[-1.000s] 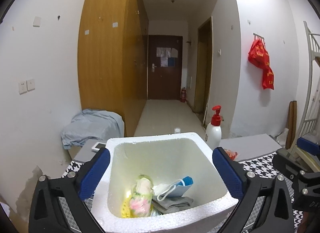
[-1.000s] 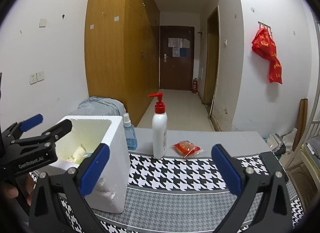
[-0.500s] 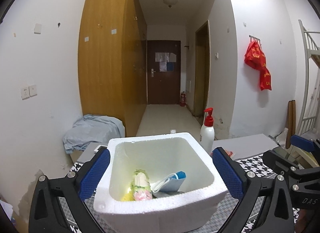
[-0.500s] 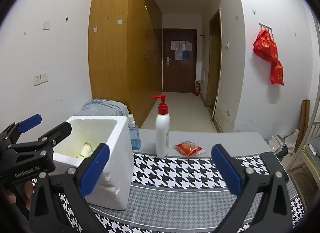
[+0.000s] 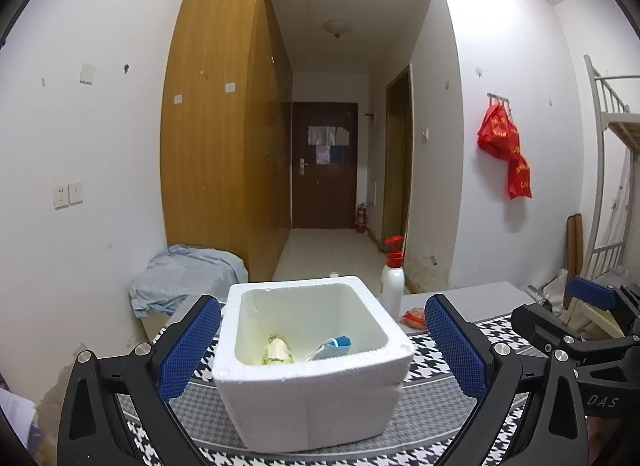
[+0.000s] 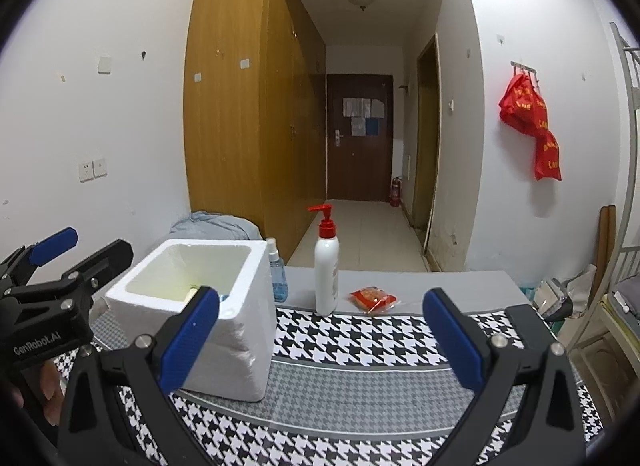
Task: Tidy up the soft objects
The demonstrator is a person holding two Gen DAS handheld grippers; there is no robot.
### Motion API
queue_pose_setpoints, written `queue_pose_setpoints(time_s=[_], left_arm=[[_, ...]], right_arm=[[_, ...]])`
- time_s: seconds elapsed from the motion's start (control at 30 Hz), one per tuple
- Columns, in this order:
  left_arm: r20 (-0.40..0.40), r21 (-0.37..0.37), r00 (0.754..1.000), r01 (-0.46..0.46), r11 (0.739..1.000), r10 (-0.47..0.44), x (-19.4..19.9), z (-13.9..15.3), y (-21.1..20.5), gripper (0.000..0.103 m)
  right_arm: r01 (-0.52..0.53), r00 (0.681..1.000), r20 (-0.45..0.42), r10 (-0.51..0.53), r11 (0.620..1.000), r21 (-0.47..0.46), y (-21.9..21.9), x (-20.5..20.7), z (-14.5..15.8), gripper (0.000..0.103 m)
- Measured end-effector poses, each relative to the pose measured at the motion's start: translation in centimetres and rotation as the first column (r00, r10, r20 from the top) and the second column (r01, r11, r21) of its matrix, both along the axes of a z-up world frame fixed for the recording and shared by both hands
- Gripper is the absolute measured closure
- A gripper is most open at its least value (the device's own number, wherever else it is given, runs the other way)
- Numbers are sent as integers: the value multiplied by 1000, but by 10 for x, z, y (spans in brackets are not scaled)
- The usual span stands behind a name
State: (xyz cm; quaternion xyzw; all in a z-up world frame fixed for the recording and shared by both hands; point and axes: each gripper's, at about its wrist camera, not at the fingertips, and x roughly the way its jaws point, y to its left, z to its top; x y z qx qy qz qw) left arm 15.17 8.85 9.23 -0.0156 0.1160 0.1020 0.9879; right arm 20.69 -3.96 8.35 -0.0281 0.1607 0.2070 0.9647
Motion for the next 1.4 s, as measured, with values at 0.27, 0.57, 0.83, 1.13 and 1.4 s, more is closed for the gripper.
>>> queue_pose_setpoints(time_s=[0.27,0.57,0.83,1.13,1.4], left_arm=[[41,4,999,7,1000,-7,-37,1,-11,1],[72,2,997,8,1000,-8,-71,-4,-17,1],[93,13,995,17,1000,-18,-94,-9,-26,1],[102,29,995,5,1000,-8,-105,-17,-34,1],[107,43,994,27,999,-31,-111,-29,-40,1]], right_arm=[[19,999,50,-20,1000,19,-12,-36,2,0],[18,996,85,-20,1000,24,-15,-70,-4,0],[26,995,97,-30,999,39,-23,-89,-10,0],[24,993,116,-31,998,55,-31,-102,-13,0],[24,994,102,-30,998,64,-36,-104,-25,0]])
